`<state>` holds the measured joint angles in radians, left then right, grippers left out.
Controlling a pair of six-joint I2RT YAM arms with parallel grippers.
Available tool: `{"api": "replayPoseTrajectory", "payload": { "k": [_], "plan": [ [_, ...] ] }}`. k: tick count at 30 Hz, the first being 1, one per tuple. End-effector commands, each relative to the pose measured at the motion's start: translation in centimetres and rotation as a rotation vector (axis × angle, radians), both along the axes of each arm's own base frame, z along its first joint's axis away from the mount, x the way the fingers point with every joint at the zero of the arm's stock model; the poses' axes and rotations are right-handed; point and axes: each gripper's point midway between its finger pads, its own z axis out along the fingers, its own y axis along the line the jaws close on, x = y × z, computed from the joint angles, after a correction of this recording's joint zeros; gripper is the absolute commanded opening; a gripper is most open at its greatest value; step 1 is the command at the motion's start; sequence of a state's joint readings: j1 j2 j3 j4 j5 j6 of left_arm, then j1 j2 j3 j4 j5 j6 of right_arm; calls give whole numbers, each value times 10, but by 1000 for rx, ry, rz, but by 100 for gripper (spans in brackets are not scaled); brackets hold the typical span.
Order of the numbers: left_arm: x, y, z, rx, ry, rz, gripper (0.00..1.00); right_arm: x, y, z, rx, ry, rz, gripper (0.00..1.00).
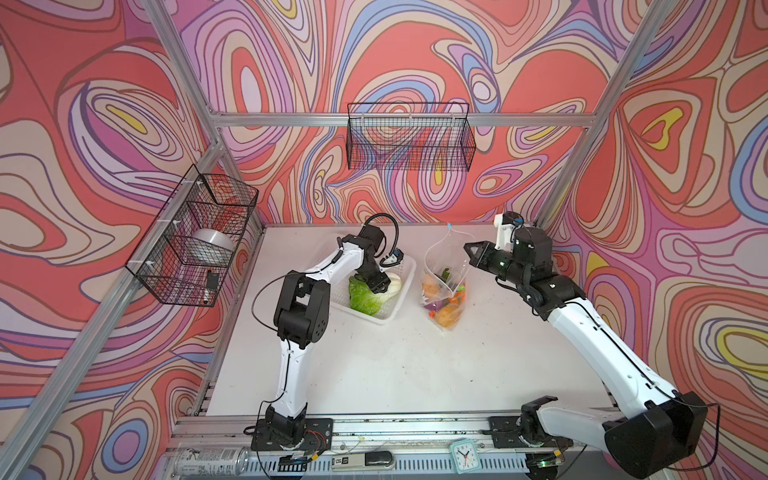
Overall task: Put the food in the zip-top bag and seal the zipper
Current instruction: 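Lower the left gripper onto the cabbage and close it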
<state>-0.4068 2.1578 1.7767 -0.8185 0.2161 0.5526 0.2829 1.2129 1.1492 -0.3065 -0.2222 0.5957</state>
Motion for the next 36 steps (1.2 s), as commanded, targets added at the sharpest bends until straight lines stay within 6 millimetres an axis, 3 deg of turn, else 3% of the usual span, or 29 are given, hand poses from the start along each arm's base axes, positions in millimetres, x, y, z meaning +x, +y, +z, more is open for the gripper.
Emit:
{"api": "replayPoseTrajectory", "payload": {
  "k": [1, 11, 15, 18, 26, 35, 36],
  "plan": [
    [-14, 7, -6, 27, 40, 8, 64, -2, -2, 22, 12, -50, -14, 0],
    [5, 25, 43, -15, -70, 222, 59, -4, -3, 23, 17, -54, -19, 0],
    [13, 42, 47, 34, -98, 384, 59, -3, -3, 23, 22, -54, -19, 0],
    [18, 55, 43, 61, -112, 523, 59, -2, -2, 25, 28, -57, -16, 0],
    [25, 54, 22, 57, -72, 633, 63, -2, -1, 26, 32, -59, -13, 0],
    [15, 53, -9, 127, 35, 591, 84, 2, 0, 27, 34, -60, -12, 0],
    [14, 54, -11, 134, 39, 587, 92, 2, 1, 28, 34, -61, -11, 0]
  ]
}}
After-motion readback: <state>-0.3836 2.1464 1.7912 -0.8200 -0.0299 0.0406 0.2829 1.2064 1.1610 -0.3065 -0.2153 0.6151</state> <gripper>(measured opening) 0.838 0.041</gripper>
